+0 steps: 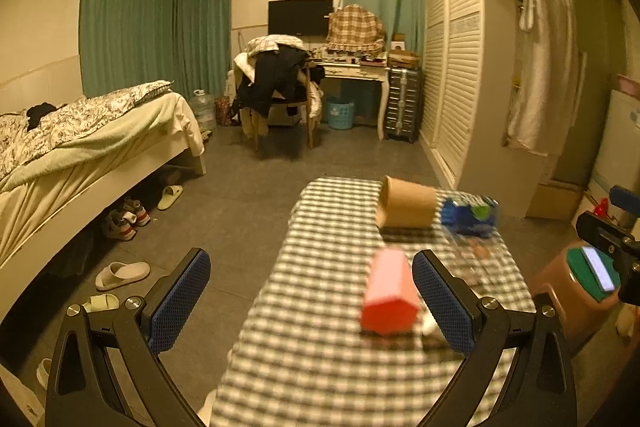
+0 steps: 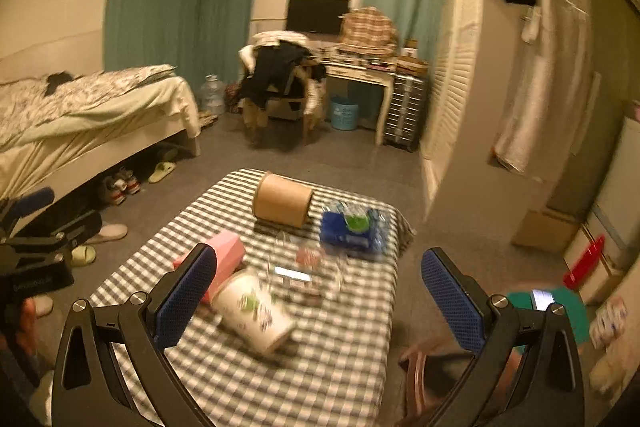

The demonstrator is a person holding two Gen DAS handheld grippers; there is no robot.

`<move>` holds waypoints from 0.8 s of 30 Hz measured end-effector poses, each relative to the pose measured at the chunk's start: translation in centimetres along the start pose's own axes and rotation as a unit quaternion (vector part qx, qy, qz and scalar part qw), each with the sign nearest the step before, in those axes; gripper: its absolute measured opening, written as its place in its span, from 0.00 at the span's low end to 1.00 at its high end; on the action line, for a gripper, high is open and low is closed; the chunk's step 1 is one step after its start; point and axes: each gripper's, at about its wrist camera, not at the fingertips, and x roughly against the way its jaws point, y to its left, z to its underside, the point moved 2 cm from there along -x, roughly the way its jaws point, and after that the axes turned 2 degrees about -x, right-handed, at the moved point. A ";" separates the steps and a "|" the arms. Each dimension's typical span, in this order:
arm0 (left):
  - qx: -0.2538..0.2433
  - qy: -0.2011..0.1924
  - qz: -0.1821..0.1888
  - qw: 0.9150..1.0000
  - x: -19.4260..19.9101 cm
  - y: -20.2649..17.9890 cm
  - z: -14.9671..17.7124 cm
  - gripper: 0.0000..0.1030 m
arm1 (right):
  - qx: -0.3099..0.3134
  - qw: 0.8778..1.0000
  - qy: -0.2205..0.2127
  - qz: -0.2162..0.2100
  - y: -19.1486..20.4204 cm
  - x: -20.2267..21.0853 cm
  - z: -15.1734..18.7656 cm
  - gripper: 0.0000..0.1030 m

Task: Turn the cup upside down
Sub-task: 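Reach the right tool to the brown paper cup and close around it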

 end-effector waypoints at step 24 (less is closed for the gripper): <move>0.004 0.100 -0.058 0.993 -18.2 3.6 -1.5 1.00 | 0.269 0.922 0.212 -0.179 6.9 -33.2 -2.6 1.00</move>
